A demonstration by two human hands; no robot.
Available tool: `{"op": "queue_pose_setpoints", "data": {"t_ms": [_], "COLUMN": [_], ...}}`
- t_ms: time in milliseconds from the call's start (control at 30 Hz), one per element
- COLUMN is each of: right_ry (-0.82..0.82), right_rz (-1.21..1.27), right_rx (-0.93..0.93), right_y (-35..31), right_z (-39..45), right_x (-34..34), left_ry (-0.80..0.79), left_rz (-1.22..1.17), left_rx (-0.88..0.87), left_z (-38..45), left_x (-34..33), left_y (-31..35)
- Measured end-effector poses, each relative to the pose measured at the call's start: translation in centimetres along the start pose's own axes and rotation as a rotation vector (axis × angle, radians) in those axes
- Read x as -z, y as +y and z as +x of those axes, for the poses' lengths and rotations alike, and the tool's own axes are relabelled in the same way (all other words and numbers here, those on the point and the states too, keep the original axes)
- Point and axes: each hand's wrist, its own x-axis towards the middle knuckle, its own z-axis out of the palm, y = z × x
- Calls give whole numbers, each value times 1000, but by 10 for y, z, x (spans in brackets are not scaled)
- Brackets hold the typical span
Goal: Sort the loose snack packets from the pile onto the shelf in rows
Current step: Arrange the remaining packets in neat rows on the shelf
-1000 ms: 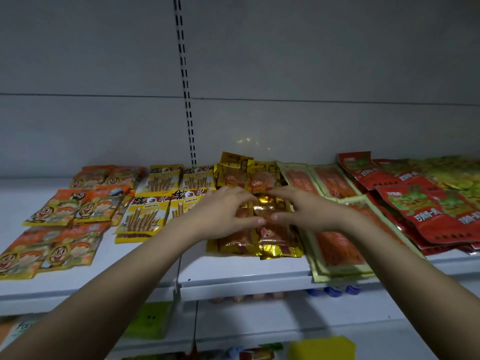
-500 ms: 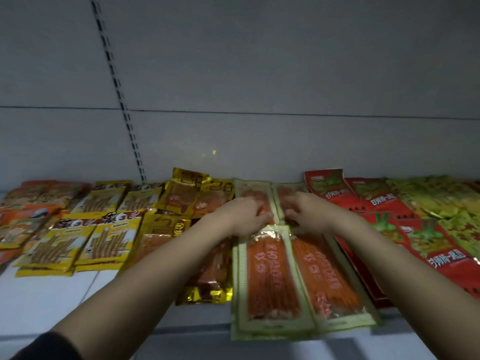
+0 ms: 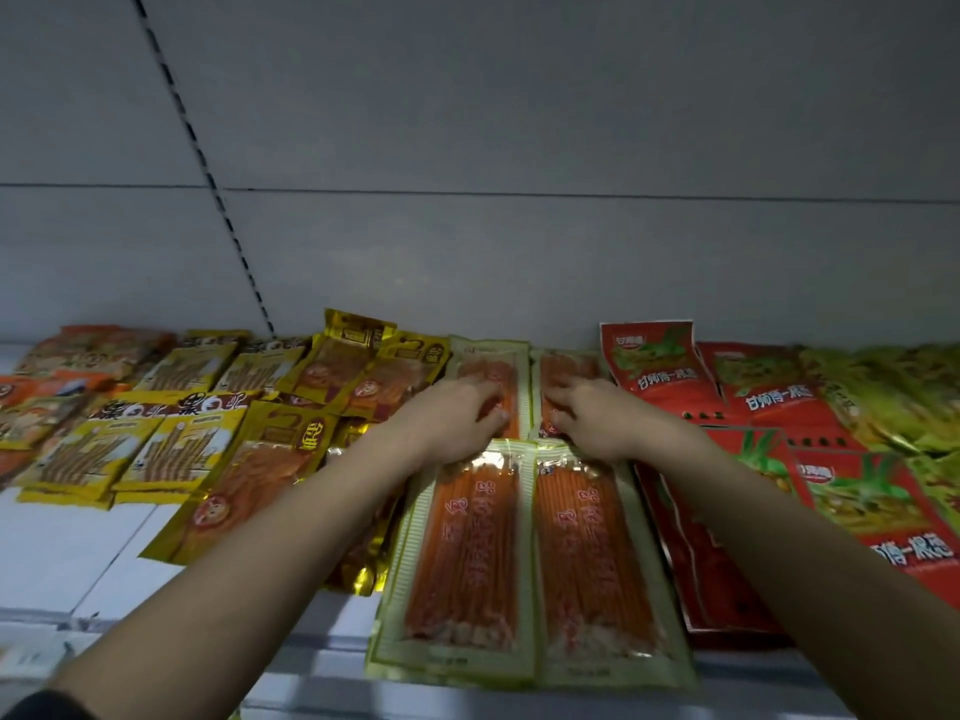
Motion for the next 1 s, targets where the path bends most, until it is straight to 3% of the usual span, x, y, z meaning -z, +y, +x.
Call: {"op": "queue_pose_setpoints", "data": {"t_ms": [200, 400, 533, 733, 900, 1000], "right_ry": [106, -194, -296, -162, -261, -252], "right_rz": [70, -3, -85, -117, -132, -143], "right_rx": [72, 93, 43, 34, 39, 32], "right_y": [-18, -38, -48, -54, -60, -62], "right_z": [-35, -94, -112, -128, -155, -159], "right_x": [18, 26, 1, -13, -16, -30], "left_ry": [83, -109, -187, -73, -200, -198], "left_rz": [-2, -137, -26, 4, 39, 140], "left_rx": [-104, -234, -207, -229, -290, -308], "left_z": [-30, -90, -112, -129, -153, -153], "left_x": [14, 22, 8, 7, 5, -7], "left_y": [5, 9, 10, 16, 20, 20]}}
